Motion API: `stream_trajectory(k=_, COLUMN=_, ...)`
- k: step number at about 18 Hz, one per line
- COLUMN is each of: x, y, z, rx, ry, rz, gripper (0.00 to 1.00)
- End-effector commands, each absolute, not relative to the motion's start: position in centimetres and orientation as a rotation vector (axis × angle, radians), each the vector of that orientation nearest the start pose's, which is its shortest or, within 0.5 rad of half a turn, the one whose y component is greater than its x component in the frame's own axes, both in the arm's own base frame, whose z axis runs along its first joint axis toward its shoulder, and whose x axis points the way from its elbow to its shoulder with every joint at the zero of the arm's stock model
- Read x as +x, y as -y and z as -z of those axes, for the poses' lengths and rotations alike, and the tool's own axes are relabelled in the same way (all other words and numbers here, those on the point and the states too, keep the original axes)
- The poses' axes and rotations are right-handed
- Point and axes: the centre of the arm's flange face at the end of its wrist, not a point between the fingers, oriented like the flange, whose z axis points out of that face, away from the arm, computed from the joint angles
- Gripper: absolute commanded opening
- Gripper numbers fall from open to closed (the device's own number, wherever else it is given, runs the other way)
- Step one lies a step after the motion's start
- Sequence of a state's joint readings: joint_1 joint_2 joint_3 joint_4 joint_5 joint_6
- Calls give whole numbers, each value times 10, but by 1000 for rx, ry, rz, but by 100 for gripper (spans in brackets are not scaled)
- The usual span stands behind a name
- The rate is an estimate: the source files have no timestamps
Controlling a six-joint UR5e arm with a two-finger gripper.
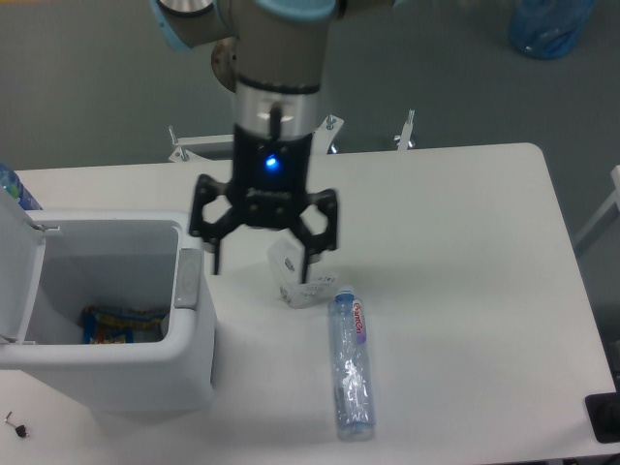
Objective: Open the trash can
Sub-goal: 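Lift the gripper away as the lid swings open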
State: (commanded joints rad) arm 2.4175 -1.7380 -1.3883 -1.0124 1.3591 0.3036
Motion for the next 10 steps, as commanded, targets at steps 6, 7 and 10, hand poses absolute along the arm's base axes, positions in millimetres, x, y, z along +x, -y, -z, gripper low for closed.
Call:
stream_trajectory(k=6, x=-367, y=-481, z=-548, rx=-2679, ry=420, rz=-307, gripper=100)
stream_trajectory(k=7, x=-369, y=-477, z=-546, rx=-2711, ry=398, rz=-321, gripper=100)
stream_trajectory(k=10, x=-379, y=-468, z=-542, rx=-2733, ry=415, rz=-345, gripper=100)
